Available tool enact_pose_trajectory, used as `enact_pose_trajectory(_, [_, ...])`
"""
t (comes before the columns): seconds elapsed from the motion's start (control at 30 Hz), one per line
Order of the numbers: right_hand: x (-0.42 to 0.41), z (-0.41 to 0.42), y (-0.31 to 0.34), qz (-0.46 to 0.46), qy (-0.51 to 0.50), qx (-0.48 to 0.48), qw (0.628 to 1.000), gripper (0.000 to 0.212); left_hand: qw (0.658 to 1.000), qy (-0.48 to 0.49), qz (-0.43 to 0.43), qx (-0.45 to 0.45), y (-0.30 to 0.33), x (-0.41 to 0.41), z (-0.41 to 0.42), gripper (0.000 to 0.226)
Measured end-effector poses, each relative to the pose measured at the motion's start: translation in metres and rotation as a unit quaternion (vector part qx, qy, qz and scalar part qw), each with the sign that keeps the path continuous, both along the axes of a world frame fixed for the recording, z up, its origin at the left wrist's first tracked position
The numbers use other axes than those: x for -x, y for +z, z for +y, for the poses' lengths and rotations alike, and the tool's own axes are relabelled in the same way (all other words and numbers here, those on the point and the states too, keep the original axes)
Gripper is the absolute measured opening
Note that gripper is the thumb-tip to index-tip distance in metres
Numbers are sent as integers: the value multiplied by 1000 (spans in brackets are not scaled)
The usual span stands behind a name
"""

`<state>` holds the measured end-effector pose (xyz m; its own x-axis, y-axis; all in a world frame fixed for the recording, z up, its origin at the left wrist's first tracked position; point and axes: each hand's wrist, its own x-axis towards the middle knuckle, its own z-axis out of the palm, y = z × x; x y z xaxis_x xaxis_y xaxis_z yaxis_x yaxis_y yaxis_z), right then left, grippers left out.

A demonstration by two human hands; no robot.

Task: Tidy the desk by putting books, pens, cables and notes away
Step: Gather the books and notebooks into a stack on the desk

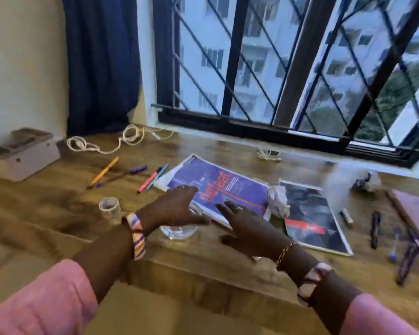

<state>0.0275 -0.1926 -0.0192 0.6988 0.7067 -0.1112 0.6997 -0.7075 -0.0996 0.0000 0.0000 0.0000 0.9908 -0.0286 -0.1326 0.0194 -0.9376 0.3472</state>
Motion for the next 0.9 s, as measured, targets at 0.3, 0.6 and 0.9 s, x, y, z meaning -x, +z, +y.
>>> enact_pose_trajectory(0.3, [-34, 5, -49, -21, -44, 33, 998, 89, 989, -69, -8, -133, -37, -6, 40, 90])
enact_pose_trajectory(0.6, [-76, 2, -43, -37, 5, 36, 999, 71, 956, -46, 58, -283, -27, -43, 96, 69])
enact_pose_trajectory(0.9, [-105, 41, -30, -106, -65, 95, 988, 52, 933, 3, 83, -351, -9, -90, 104, 43])
